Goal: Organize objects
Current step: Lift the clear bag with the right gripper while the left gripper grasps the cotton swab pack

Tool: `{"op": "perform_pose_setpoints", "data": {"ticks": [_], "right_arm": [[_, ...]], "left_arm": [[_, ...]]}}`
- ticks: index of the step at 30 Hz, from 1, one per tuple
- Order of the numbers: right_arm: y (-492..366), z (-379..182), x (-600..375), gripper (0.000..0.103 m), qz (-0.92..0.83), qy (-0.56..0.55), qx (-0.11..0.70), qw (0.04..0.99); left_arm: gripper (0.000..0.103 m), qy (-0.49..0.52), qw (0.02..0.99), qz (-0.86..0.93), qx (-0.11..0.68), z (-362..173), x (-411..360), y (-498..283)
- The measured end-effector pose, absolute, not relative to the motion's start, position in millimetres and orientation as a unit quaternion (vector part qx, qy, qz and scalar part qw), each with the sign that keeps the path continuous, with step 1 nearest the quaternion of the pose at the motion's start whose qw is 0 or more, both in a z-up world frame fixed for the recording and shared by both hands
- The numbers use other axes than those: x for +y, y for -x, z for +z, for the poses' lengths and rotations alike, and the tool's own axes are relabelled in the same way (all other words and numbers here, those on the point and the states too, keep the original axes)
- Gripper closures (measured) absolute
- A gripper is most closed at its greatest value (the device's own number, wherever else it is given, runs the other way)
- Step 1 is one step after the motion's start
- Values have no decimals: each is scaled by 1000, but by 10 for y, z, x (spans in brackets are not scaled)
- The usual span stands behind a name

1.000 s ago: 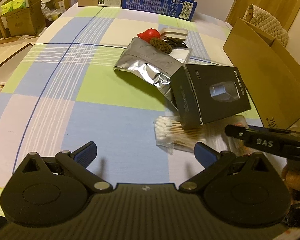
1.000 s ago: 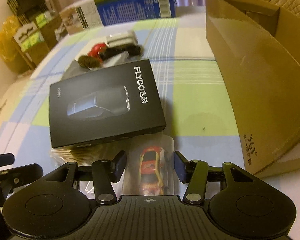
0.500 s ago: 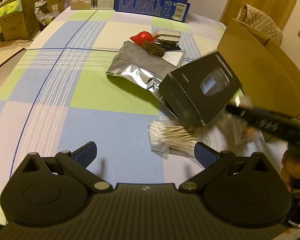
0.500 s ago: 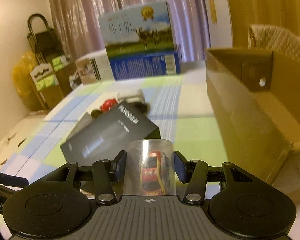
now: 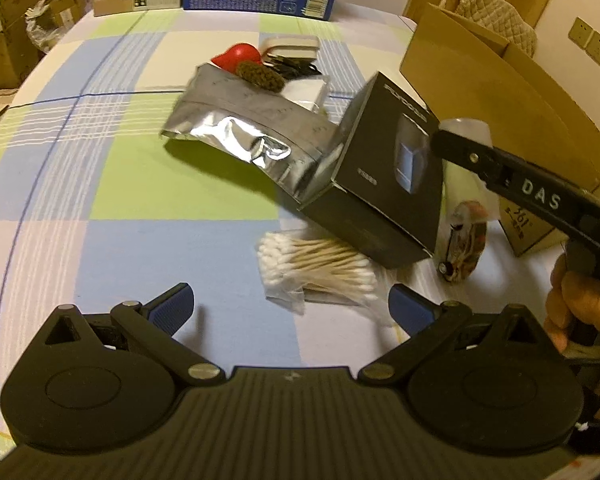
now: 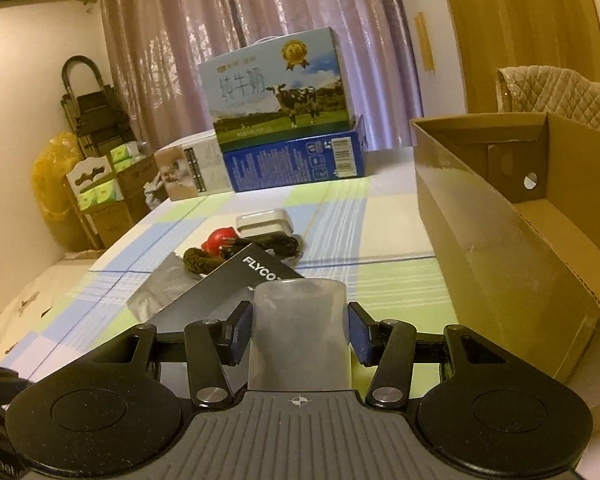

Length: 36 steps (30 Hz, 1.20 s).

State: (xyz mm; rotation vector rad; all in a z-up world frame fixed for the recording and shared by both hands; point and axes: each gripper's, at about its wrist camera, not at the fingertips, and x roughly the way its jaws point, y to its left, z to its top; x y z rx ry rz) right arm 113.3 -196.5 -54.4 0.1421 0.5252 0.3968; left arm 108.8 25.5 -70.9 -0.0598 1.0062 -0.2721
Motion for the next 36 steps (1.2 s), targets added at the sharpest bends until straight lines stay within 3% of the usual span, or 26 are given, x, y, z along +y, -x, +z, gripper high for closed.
{"op": "perform_pose_setpoints", "data": {"ticks": [7, 18, 28, 36], "right_arm": [[-1124, -416, -1977, 55, 192, -61, 226, 953], [-1059, -230, -2041, 56, 182, -45, 248, 950], [-886, -138, -2044, 56, 201, -22, 286, 937], [-643, -296, -2021, 56, 207, -15, 335, 919]], "left_arm": [[1, 15, 867, -152, 474, -779, 141, -1096], [3, -40, 869, -197, 452, -865, -123, -1263], [33, -86, 855, -206, 469, -911, -4, -1328], [36, -104, 843, -212, 484, -850, 233, -1315]]}}
